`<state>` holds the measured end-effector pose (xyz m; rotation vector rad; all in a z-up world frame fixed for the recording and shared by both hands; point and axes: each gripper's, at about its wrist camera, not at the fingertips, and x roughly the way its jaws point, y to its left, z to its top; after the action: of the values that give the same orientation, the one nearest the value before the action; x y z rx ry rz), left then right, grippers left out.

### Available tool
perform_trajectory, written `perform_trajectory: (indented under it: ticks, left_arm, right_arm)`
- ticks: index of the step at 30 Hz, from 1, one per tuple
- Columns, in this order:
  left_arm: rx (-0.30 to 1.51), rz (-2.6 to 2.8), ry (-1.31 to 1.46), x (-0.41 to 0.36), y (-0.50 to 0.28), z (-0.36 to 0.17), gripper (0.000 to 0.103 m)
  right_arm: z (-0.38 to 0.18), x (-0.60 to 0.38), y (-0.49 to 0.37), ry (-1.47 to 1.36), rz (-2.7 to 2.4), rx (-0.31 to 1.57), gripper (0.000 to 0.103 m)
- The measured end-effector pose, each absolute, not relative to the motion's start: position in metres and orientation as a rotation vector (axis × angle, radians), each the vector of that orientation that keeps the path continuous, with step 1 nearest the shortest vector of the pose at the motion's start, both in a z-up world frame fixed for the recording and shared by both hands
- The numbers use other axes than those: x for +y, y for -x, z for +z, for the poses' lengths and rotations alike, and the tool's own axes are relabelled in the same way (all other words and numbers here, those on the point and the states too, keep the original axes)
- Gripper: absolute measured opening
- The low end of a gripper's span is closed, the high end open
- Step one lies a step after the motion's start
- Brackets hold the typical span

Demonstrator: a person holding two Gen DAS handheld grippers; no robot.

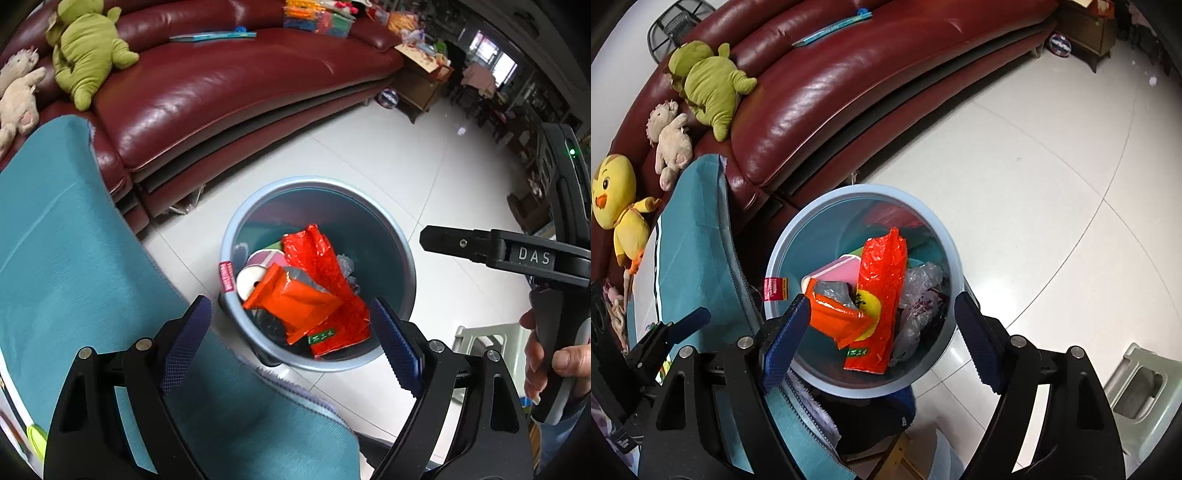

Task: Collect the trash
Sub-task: 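Return both tools to the table toward the toy eggs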

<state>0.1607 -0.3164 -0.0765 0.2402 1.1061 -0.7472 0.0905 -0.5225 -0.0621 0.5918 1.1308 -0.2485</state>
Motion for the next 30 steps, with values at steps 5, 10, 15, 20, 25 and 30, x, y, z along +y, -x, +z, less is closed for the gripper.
perform_trajectory:
  ticks: [5, 10, 15, 20, 25, 30]
  left_arm:
    - [1.104, -0.717, -0.22, -0.292, -0.159, -0.072, 0.088]
    - [1.098, -0.675, -0.186, -0.258, -0.159, -0.065, 0.088]
    - [1.082, -0.623, -0.158, -0.22, -0.156, -0.057, 0.088]
    - [1.067, -0.554, -0.12, -0.166, -0.151, -0.05, 0.088]
    - [1.054, -0.476, -0.073, -0.111, -0.143, -0.044, 0.088]
    - [1.031, -0.387, -0.052, -0.055, -0.133, -0.04, 0.088]
  right_arm:
    - [-0.056, -0.511, -0.092, -0.568, -0.235, 1.134, 0.081]
    - [-0.049, -0.489, -0.096, -0.539, -0.207, 1.142, 0.083]
    - [-0.044, -0.462, -0.102, -0.514, -0.169, 1.157, 0.083]
    - [-0.038, -0.424, -0.111, -0.48, -0.115, 1.17, 0.083]
    - [-0.03, -0.378, -0.123, -0.425, -0.048, 1.193, 0.083]
    - [-0.021, -0.335, -0.135, -0.374, 0.011, 1.208, 0.083]
